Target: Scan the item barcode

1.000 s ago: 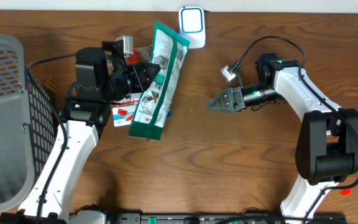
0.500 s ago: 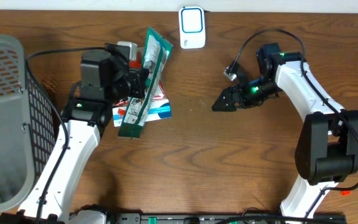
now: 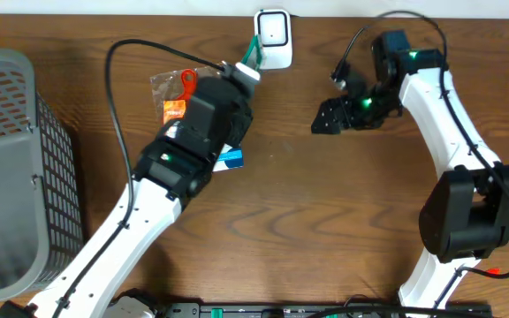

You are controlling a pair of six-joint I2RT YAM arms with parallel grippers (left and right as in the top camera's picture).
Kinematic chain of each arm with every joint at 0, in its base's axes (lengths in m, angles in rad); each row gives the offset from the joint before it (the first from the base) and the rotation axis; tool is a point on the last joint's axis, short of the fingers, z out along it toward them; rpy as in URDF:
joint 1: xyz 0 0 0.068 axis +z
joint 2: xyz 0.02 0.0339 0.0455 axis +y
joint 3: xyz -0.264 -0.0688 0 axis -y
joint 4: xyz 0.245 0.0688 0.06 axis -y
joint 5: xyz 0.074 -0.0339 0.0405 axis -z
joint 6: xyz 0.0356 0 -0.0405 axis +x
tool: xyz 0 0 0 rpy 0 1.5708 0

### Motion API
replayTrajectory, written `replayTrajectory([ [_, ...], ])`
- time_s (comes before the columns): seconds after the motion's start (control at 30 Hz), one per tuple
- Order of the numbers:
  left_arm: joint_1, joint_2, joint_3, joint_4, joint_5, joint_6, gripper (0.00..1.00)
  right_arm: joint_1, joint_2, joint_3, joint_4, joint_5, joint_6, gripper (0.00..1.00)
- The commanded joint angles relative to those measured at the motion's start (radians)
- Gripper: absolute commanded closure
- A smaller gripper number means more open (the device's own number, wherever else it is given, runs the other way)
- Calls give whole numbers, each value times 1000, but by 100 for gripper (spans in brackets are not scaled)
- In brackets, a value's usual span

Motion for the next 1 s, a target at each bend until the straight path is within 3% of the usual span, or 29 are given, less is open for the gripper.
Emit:
replayTrajectory([
  [0.0, -35, -3, 18, -21, -334, 140, 93, -3, -19, 106, -37, 91, 115, 5],
  [0.1, -42, 2, 18, -21, -424, 166, 93, -10, -19, 200, -87, 91, 129, 1],
  [0.23, -57, 6, 18, -21, -424, 185, 93, -10, -19, 287, -132, 87, 158, 1],
  [0.53, -206, 78, 18, -40, -514, 238, 93, -13, -16, 318, -108, -6, 270, 1],
  [0.97, -355, 89, 18, -40, -514, 233, 93, -137, 18, 321, 111, -262, 496, 1],
])
